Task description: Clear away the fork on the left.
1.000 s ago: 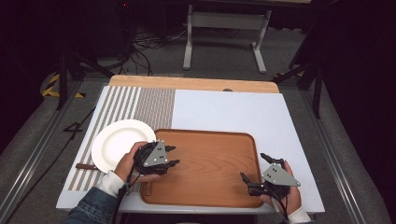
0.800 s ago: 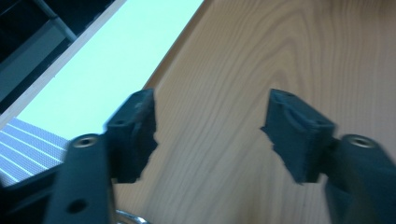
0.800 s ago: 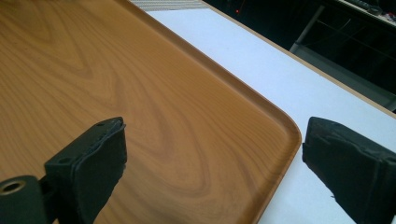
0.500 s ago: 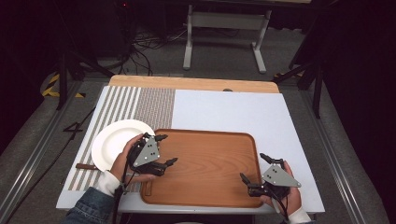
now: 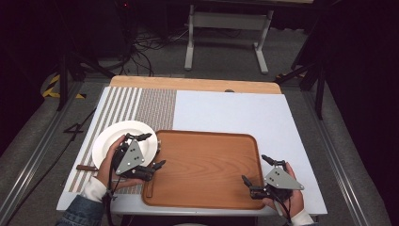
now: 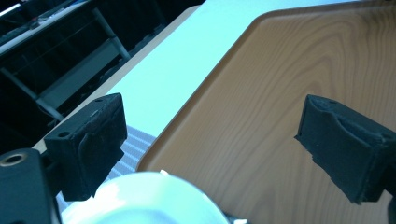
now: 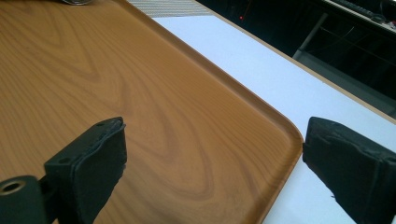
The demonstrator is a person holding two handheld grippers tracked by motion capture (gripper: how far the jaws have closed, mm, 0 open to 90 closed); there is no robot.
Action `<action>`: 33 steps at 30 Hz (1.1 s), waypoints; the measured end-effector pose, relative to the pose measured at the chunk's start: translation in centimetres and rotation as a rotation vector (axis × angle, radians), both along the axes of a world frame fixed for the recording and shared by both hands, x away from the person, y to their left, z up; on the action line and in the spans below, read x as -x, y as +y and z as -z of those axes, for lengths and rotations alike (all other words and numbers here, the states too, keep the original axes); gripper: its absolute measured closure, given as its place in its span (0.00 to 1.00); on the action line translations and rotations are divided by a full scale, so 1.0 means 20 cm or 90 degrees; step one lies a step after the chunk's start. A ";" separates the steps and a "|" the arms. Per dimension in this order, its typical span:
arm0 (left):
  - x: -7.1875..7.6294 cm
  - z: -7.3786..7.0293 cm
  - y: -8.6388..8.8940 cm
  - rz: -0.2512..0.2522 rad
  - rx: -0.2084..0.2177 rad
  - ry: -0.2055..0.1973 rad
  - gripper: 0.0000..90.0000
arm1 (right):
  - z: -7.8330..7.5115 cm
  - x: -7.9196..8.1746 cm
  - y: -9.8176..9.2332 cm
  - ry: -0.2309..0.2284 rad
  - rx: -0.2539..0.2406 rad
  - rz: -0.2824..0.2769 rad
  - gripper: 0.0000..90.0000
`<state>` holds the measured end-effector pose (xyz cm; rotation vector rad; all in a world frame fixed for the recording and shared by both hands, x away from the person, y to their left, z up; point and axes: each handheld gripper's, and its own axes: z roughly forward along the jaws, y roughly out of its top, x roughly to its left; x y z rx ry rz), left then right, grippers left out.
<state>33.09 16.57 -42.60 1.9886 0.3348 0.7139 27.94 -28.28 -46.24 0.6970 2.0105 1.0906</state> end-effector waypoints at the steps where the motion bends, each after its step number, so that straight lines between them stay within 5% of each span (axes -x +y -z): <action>1: 0.01 0.00 0.02 -0.005 0.002 -0.001 0.10 | 0.00 0.00 0.00 -0.001 0.000 -0.001 0.08; 14: 0.10 0.10 0.22 -0.063 0.010 0.020 0.07 | 0.00 0.00 -0.01 0.002 -0.004 0.001 0.08; 21: 0.15 0.14 0.30 -0.082 0.040 0.037 0.06 | 0.01 0.00 -0.01 0.002 0.000 0.003 0.08; 33: 0.15 0.15 0.32 -0.081 0.056 0.034 0.06 | 0.01 0.00 0.01 0.002 0.009 0.004 0.08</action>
